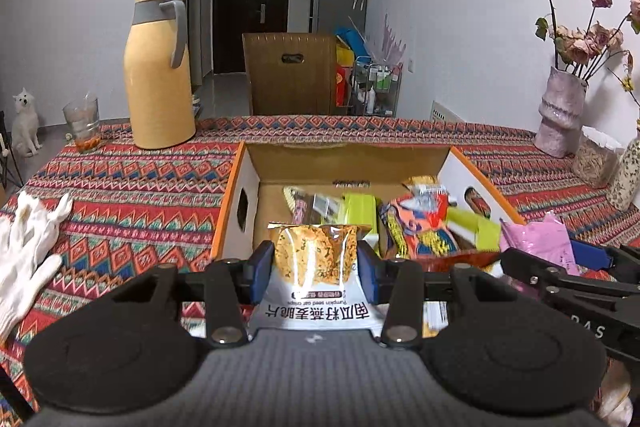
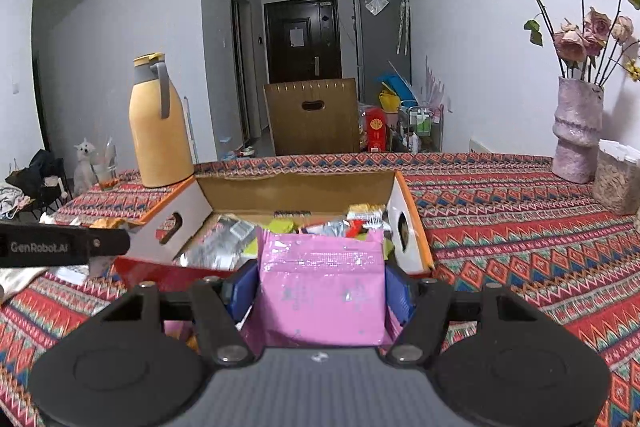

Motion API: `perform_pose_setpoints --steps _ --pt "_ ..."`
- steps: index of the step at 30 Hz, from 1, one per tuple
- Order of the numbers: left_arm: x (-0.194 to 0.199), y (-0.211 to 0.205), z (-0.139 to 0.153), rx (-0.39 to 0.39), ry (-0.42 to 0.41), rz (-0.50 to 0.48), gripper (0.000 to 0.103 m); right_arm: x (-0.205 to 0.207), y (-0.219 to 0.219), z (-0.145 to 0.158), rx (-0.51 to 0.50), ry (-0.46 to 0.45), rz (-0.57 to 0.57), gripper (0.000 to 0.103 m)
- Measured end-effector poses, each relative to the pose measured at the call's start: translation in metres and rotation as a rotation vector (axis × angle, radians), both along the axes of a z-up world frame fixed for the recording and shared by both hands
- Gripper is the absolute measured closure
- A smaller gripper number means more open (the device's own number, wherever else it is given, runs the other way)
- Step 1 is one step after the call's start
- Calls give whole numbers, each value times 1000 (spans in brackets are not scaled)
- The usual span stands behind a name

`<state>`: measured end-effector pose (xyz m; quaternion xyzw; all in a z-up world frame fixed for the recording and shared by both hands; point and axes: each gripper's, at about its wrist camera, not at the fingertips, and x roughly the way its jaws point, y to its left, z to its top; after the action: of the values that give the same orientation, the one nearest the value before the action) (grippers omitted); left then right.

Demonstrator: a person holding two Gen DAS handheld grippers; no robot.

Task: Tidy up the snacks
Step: 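Carry both packets over the box and open both grippers to drop them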

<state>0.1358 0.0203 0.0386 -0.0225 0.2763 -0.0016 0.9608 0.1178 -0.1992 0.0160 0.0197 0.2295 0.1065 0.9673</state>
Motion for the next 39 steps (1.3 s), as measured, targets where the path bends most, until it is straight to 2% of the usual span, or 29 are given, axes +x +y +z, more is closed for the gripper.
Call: perform_pose_setpoints --steps 14,19,24,29,32,34,35,36,39 --pt "75 -9 2 -28 -20 51 58 73 14 6 -5 -19 -73 38" --pt "95 -3 -16 -34 -4 88 58 97 17 -4 9 -22 -92 38" --pt "112 5 -38 -32 50 101 58 106 16 -20 7 -25 -105 38" --pt "113 4 -45 -17 66 91 57 109 17 -26 5 -10 -82 37" --pt "109 4 -42 -20 42 99 37 109 14 -28 14 -7 -78 25" --pt "105 5 -40 -23 15 113 10 106 9 -26 43 -17 -91 8" --pt "102 6 -38 -20 2 127 4 105 6 -25 56 -22 -96 4" --pt "100 6 -37 -15 -12 138 1 103 3 -24 70 -25 -103 1" --pt "96 6 -34 -20 -23 140 0 98 -1 -22 89 -29 -103 0"
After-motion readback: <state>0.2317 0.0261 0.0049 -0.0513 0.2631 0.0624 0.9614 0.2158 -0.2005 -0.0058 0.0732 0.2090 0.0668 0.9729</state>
